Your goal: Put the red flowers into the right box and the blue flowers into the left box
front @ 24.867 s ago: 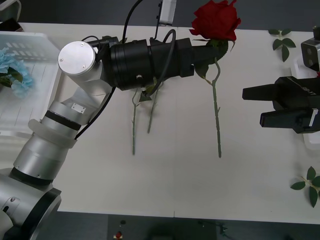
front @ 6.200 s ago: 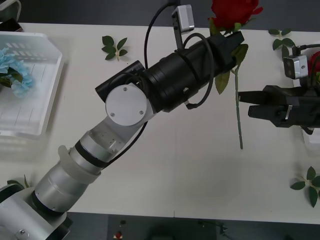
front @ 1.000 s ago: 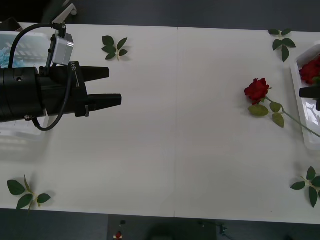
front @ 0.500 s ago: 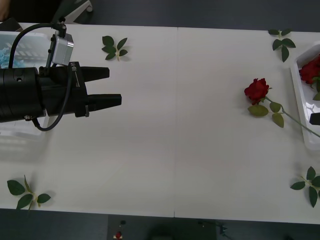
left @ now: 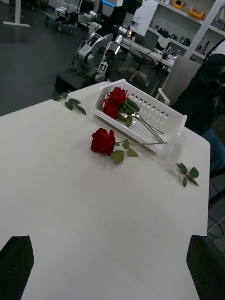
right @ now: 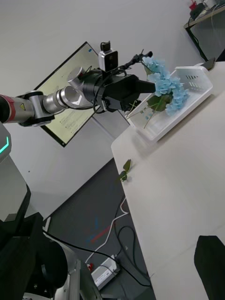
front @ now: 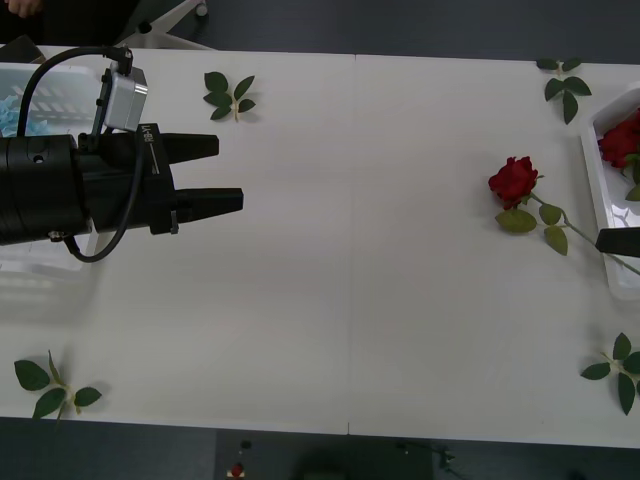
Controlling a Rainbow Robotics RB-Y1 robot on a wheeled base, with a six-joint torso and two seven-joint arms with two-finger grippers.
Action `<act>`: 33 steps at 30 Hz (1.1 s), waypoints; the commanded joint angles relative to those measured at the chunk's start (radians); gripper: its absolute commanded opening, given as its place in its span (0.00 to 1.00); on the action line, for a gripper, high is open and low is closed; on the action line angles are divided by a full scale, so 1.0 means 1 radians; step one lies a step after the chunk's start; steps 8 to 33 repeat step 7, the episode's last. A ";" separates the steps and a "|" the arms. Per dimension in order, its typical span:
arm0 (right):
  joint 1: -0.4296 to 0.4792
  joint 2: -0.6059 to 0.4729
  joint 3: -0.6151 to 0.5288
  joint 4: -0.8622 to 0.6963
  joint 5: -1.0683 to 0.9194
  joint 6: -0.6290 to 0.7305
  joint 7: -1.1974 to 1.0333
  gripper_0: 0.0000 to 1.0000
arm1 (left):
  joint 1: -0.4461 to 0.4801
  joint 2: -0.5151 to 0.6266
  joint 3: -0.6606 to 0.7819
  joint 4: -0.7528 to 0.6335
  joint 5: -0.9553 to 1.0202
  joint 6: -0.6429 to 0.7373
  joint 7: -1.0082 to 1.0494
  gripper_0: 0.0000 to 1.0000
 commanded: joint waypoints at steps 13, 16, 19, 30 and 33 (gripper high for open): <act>-0.010 -0.005 -0.007 -0.016 -0.003 0.005 -0.016 1.00 | 0.012 0.025 -0.007 -0.026 0.006 -0.003 -0.028 0.95; -0.010 -0.005 -0.007 -0.016 -0.003 0.005 -0.016 1.00 | 0.012 0.025 -0.007 -0.026 0.006 -0.003 -0.028 0.95; -0.010 -0.005 -0.007 -0.016 -0.003 0.005 -0.016 1.00 | 0.012 0.025 -0.007 -0.026 0.006 -0.003 -0.028 0.95; -0.010 -0.005 -0.007 -0.016 -0.003 0.005 -0.016 1.00 | 0.012 0.025 -0.007 -0.026 0.006 -0.003 -0.028 0.95; -0.010 -0.005 -0.007 -0.016 -0.003 0.005 -0.016 1.00 | 0.012 0.025 -0.007 -0.026 0.006 -0.003 -0.028 0.95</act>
